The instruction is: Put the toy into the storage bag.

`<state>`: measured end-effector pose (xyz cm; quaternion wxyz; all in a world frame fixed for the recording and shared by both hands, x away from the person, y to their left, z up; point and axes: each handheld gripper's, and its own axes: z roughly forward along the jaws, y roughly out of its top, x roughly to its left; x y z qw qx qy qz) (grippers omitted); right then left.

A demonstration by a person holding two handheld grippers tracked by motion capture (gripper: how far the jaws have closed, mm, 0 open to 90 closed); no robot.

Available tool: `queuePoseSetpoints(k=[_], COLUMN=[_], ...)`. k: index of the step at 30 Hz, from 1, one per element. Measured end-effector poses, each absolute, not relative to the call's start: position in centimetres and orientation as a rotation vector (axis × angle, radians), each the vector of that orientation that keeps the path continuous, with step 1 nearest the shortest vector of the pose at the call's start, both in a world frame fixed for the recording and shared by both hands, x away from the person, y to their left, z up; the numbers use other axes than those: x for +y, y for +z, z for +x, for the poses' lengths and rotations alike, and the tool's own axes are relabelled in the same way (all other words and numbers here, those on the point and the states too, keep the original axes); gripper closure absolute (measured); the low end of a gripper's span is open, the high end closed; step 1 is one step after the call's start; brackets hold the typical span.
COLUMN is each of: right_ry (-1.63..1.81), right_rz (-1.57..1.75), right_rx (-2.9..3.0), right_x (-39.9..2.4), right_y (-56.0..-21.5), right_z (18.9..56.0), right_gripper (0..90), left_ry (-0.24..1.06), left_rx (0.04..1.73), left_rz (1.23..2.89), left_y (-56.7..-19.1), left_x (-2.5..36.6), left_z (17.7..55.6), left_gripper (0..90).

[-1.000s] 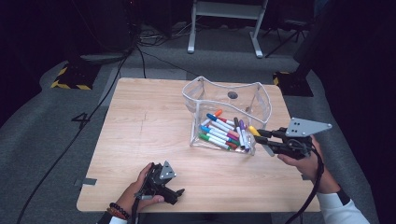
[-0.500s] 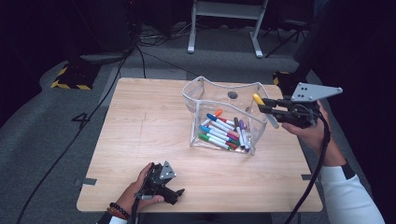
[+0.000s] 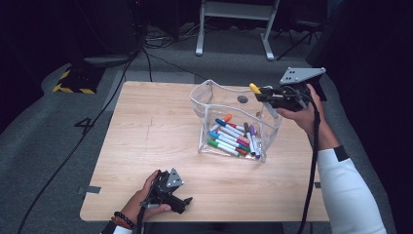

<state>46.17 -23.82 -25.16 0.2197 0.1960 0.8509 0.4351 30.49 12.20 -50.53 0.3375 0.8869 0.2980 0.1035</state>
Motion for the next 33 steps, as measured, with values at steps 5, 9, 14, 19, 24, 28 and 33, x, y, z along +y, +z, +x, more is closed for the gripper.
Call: queuePoseSetpoints(k=[5, 9, 14, 19, 24, 28, 33], right_ry=[1.117, 1.064, 0.959, 0.843, 0.733, 0.682, 0.675], right_rz=[0.579, 0.612, 0.651, 0.651, 0.619, 0.53, 0.497], right_rx=[2.417, 2.471, 2.56, 2.664, 2.734, 2.81, 2.845], right_x=[-22.6, -22.2, -21.7, -20.9, -20.3, -19.0, -18.6], right_y=[-27.0, -28.2, -29.6, -30.6, -31.3, -31.9, -31.9], right_z=[48.4, 49.6, 50.6, 50.9, 50.6, 49.8, 49.3], right_gripper=[75.0, 75.0, 75.0, 74.9, 74.9, 74.9, 74.6], left_ry=[0.268, 0.268, 0.268, 0.268, 0.268, 0.269, 0.268], left_rx=[0.778, 0.777, 0.777, 0.777, 0.777, 0.777, 0.777], left_rz=[2.31, 2.311, 2.31, 2.31, 2.31, 2.311, 2.31], left_y=[-50.5, -50.5, -50.5, -50.5, -50.5, -50.5, -50.5], left_x=[12.2, 12.2, 12.2, 12.2, 12.2, 12.2, 12.2], left_z=[30.5, 30.5, 30.5, 30.5, 30.5, 30.5, 30.5], left_gripper=[0.0, 0.0, 0.0, 0.0, 0.0, 0.0, 0.0])
